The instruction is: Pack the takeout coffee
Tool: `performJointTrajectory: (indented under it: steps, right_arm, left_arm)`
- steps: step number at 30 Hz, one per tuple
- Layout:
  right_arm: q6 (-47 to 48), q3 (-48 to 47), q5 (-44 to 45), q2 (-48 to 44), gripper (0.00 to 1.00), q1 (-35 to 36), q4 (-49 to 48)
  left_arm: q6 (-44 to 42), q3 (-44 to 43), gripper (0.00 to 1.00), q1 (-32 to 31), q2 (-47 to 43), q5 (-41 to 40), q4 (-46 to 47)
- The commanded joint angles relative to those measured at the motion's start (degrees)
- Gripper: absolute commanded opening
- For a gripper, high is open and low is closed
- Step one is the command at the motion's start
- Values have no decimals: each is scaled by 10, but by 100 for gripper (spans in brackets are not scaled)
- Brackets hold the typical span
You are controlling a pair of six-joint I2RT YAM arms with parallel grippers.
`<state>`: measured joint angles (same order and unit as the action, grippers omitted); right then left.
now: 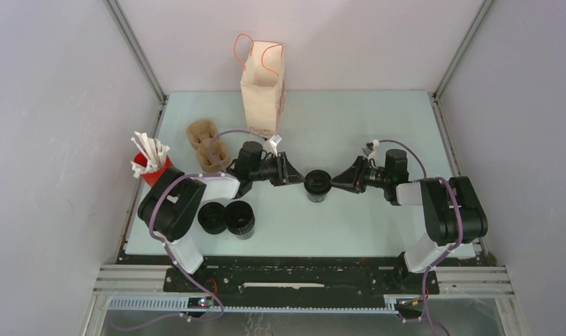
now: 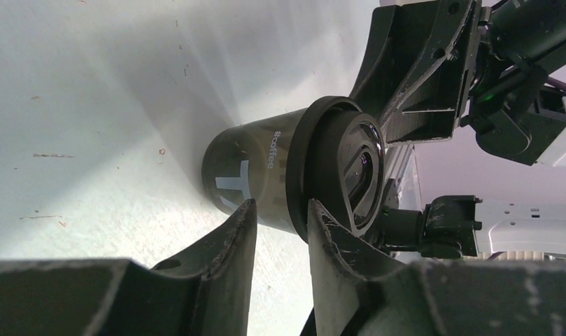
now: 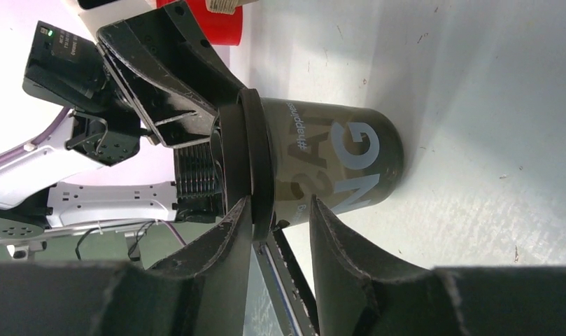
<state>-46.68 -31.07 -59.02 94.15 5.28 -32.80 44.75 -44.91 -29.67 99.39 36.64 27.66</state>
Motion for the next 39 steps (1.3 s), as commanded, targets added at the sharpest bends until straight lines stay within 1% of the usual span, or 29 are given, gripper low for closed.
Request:
performJointTrajectory:
  steps: [1,4,6,8,10,12,14,15,19,22,25,32,35,39]
  right_arm:
    - [31,34,57,29,41,6,-14]
    - [10,64,64,80,38,3,-86]
    - [-28,89,59,109,36,-7,-177]
    - [-48,86,54,120,34,-16,-201]
    - [-47,65,58,112,35,-17,-167]
    - [-36,41,67,82,35,-8,-102]
    - [-9,24,84,43,38,1,-16]
    - [-4,22,83,25,40,3,-4]
    - [-24,17,42,-22,51,-13,-18]
    - [-28,10,32,-46,60,-16,-17]
    - [-18,-1,30,-47,70,-9,-12]
    - [-7,-8,21,-32,72,1,-6]
    - [4,-8,33,-24,72,7,14]
    - [0,5,58,-23,71,19,6]
  left_arm:
    - [-46,-8,36,-16,-21,-74,-73]
    - [-59,-13,35,-31,-34,-125,-128]
    - [-52,-7,34,-35,-35,-136,-132]
    - [-42,2,33,-28,-37,-136,-121]
    - [-30,5,33,-17,-32,-129,-107]
    - [-19,1,32,-11,-20,-128,-106]
    - [-19,0,31,-11,-16,-127,-106]
    - [-20,1,31,-11,-19,-126,-106]
    - [-24,4,32,-12,-20,-113,-95]
    - [-33,0,33,-17,-23,-112,-94]
    - [-39,-16,34,-23,-21,-116,-111]
    - [-44,-29,38,-36,-48,-123,-129]
    - [-45,-53,40,-44,-52,-125,-143]
    - [-31,-73,40,-53,-47,-125,-149]
